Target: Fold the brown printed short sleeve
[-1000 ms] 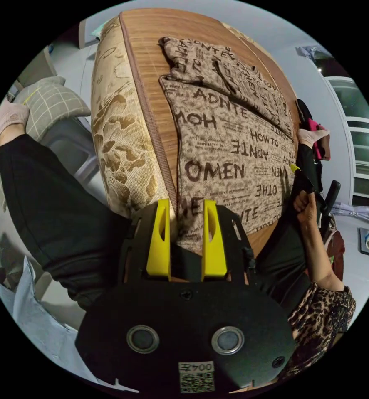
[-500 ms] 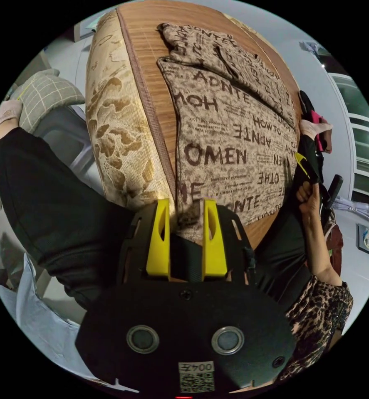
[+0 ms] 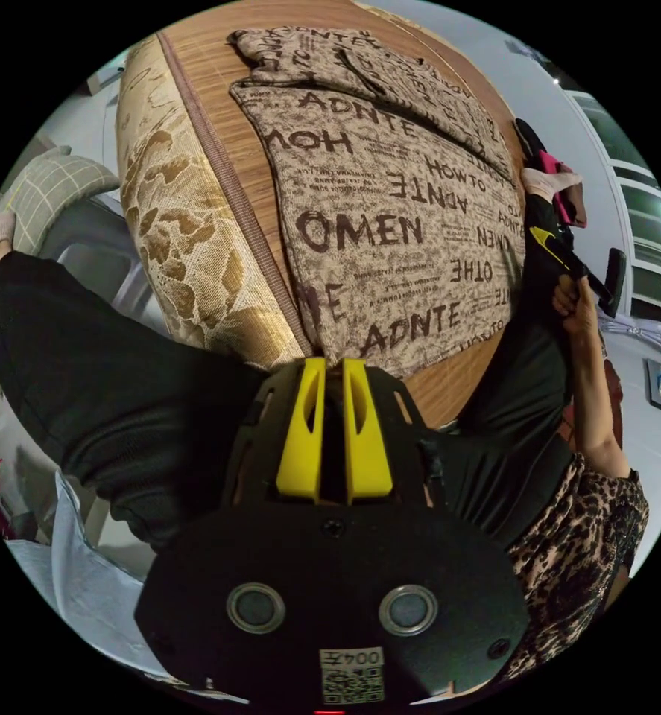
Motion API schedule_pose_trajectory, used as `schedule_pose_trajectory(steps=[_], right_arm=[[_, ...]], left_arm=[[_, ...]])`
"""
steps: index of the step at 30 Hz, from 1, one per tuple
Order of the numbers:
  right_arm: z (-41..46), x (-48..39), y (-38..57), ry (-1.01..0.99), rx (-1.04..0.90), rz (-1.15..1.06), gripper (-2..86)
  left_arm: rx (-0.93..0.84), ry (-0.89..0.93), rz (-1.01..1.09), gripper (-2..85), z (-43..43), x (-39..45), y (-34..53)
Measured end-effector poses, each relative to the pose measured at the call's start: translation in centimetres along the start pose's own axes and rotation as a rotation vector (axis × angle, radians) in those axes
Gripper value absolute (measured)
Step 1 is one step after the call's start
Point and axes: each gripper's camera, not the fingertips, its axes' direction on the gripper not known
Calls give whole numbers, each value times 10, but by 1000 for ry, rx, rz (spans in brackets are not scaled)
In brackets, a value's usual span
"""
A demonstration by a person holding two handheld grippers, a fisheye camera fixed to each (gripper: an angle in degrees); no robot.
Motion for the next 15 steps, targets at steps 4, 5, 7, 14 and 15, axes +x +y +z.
schedule_pose_trajectory(steps=[4, 5, 7, 14, 15], right_arm=[[-19, 12, -45, 75, -251, 5, 103], [-26, 18, -55, 82, -303, 14, 106], [-28, 25, -67, 83, -392, 34, 110], [25, 17, -98, 190, -789, 24, 125], [33, 11, -106, 270, -818, 5, 126]], left_arm=[[12, 18, 8, 30, -4, 3, 3], [15, 13, 14, 28, -5, 6, 3], [19, -1, 21, 26, -7, 11, 4], [26, -5, 22, 23, -15, 20, 12], [28, -1, 20, 23, -17, 20, 14]])
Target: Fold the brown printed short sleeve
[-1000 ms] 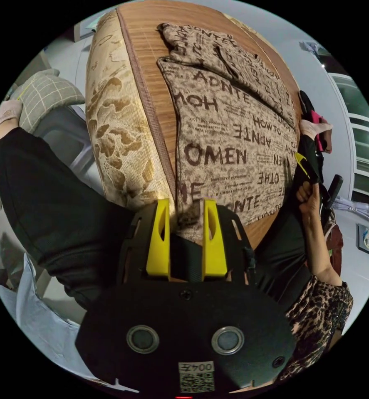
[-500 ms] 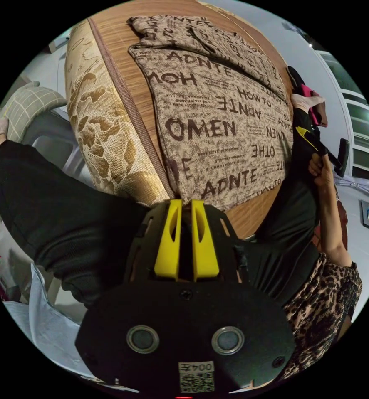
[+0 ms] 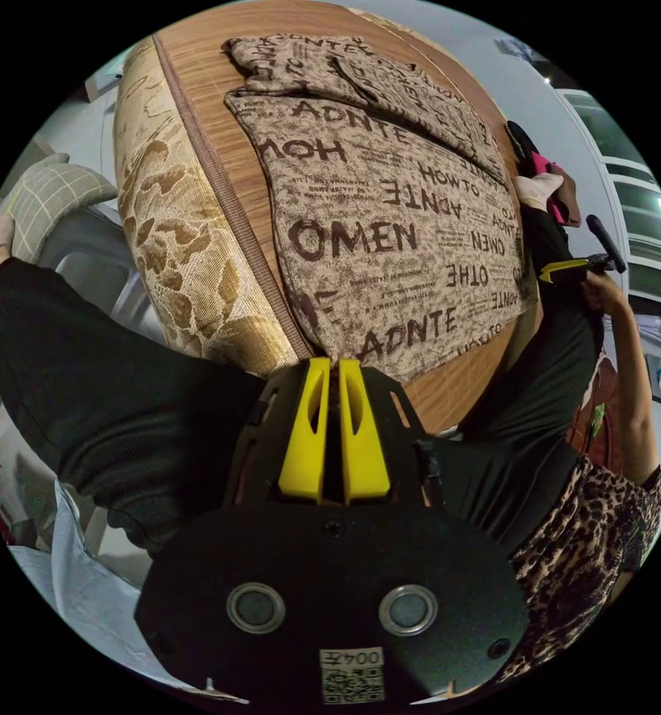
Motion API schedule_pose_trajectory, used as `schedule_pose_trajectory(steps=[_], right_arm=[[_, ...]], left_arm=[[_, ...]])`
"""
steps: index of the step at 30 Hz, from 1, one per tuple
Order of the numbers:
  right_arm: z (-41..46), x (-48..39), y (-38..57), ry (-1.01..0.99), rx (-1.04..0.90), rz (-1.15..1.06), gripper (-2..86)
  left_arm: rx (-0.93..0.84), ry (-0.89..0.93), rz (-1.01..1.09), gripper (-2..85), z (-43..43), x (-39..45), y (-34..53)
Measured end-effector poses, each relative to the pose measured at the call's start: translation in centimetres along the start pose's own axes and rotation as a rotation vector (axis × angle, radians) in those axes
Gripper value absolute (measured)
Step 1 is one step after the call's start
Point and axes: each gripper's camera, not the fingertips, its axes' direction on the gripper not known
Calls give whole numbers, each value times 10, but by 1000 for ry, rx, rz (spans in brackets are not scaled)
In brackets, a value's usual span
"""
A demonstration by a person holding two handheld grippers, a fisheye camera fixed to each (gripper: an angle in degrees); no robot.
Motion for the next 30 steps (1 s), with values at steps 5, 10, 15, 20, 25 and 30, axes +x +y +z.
schedule_pose_trajectory(steps=[5, 10, 15, 20, 25, 30], right_arm=[[27, -24, -38, 212, -244, -21, 130], [46, -35, -53, 275, -387, -55, 139], [48, -30, -53, 230, -467, -46, 132], [52, -32, -45, 234, -518, -71, 111], [47, -36, -23, 223, -511, -128, 63], [15, -38, 27, 225, -369, -194, 43]], left_arm=[[10, -14, 3, 23, -9, 8, 7], [5, -43, 13, 23, -17, 16, 12], [-8, -50, 17, 23, -30, 19, 16], [-6, -58, 14, 22, -45, 20, 25], [-5, -46, 3, 22, -65, 14, 34], [12, 9, 5, 21, -95, -1, 47]])
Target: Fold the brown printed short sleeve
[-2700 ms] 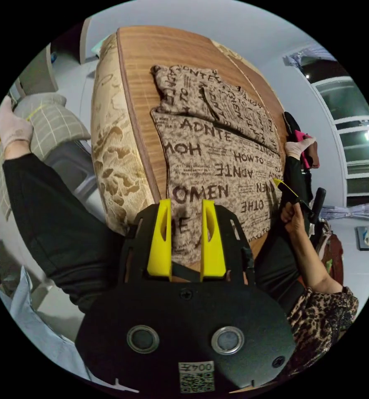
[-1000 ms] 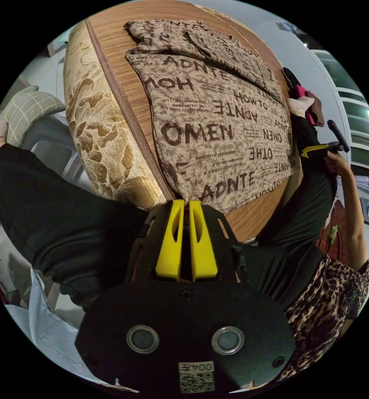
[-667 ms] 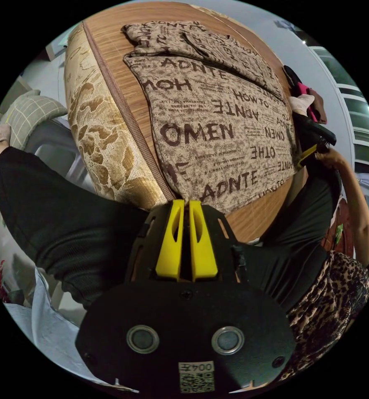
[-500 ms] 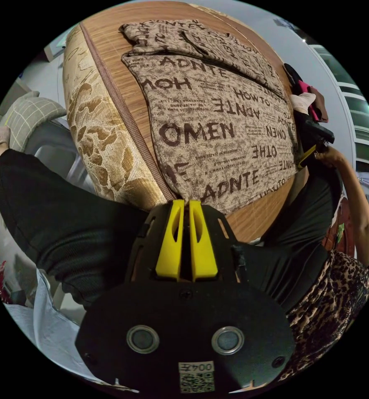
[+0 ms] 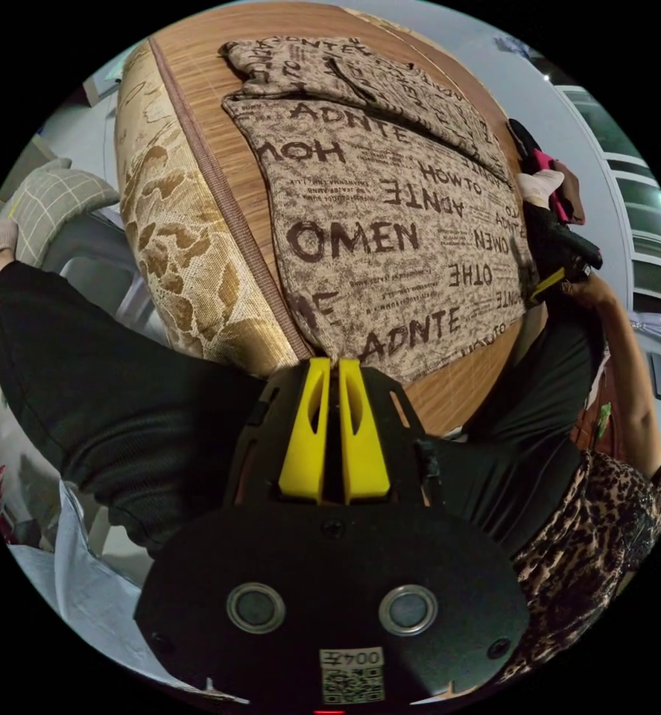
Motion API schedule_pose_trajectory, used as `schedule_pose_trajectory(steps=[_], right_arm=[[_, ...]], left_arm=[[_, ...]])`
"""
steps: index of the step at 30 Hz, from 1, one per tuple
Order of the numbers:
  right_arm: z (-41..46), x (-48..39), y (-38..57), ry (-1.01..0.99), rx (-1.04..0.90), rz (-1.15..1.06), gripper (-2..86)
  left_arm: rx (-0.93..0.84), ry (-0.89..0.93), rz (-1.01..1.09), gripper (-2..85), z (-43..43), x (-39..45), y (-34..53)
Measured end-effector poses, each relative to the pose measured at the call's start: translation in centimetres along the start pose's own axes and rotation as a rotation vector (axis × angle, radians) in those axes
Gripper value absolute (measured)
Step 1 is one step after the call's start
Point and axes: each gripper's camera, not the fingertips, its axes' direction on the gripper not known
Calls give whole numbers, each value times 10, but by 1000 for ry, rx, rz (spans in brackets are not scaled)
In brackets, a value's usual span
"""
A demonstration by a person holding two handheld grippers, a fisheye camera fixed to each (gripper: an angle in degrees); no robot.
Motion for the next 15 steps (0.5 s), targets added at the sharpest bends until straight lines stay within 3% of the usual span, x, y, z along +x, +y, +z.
schedule_pose_trajectory(steps=[7, 15], right_arm=[[-31, 36, 147, -249, 434, -23, 43], [13, 105, 347, -585, 1042, -23, 41]], left_arm=[[266, 260, -42, 19, -72, -48, 47], [507, 524, -84, 17, -144, -109, 111]])
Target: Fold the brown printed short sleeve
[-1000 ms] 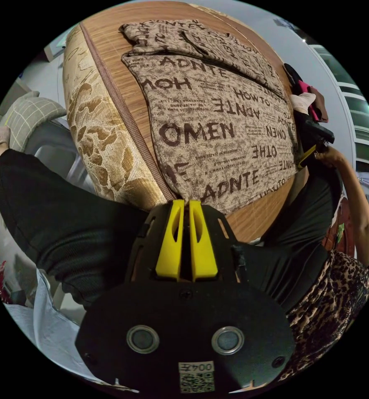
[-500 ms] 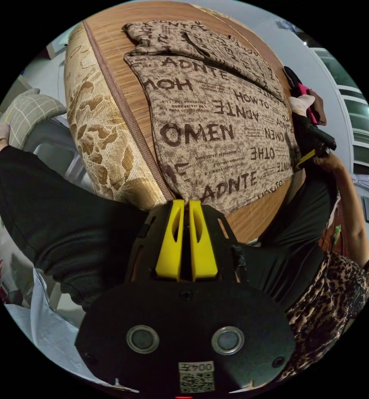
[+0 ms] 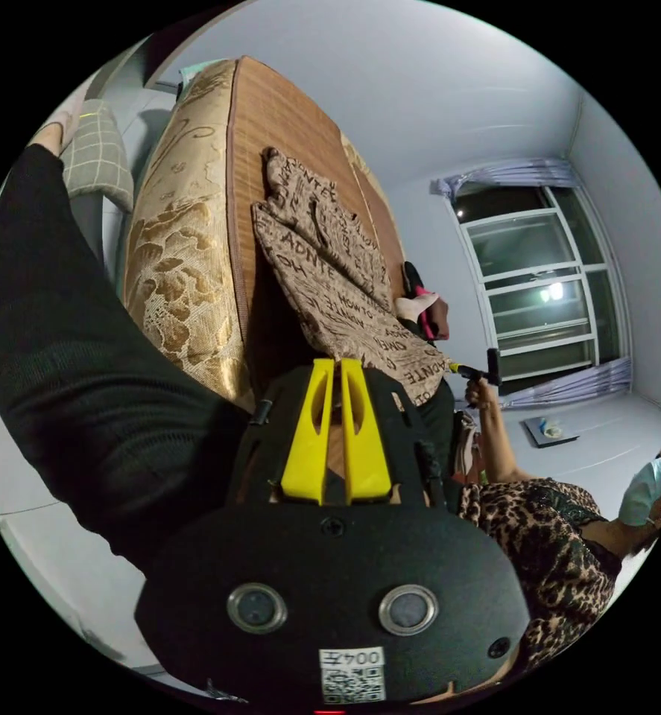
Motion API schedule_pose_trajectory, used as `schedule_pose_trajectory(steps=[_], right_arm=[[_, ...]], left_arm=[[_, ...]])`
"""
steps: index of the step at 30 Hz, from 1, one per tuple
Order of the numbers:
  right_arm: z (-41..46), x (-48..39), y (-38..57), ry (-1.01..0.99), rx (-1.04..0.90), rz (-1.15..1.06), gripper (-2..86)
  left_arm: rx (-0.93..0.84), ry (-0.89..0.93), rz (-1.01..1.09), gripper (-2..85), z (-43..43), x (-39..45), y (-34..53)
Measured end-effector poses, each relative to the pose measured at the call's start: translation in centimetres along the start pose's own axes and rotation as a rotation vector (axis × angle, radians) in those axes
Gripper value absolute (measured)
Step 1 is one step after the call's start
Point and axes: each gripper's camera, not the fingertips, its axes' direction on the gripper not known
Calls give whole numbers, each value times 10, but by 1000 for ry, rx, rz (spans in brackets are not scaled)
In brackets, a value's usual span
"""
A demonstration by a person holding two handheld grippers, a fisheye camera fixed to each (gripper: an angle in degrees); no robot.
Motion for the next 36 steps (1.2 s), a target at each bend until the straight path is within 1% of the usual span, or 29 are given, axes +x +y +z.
schedule_pose_trajectory(steps=[1, 3, 6, 12, 17, 22, 24, 31, 36], right_arm=[[-8, 2, 10, -24, 37, -1, 41], [-35, 10, 53, -123, 171, 4, 40], [-56, 19, 106, -230, 300, 24, 38], [-83, 25, 191, -351, 435, 51, 35], [-105, 33, 217, -397, 523, 72, 34], [-128, 42, 212, -408, 600, 95, 35], [-141, 46, 200, -407, 610, 98, 35], [-168, 52, 137, -315, 585, 88, 32], [-164, 78, 62, -263, 528, 131, 34]], left_arm=[[3, 2, 3, 17, -6, 1, 0], [18, 15, 18, 16, -29, 4, 2], [43, 51, 19, 17, -62, 6, 6], [80, 96, -3, 18, -122, 7, 16], [134, 197, -45, 18, -152, 2, 1], [218, 273, -67, 18, -169, 5, -40], [241, 292, -70, 18, -173, 7, -69], [238, 276, -76, 19, -174, 11, -172], [202, 250, -134, 21, -147, -11, -261]])
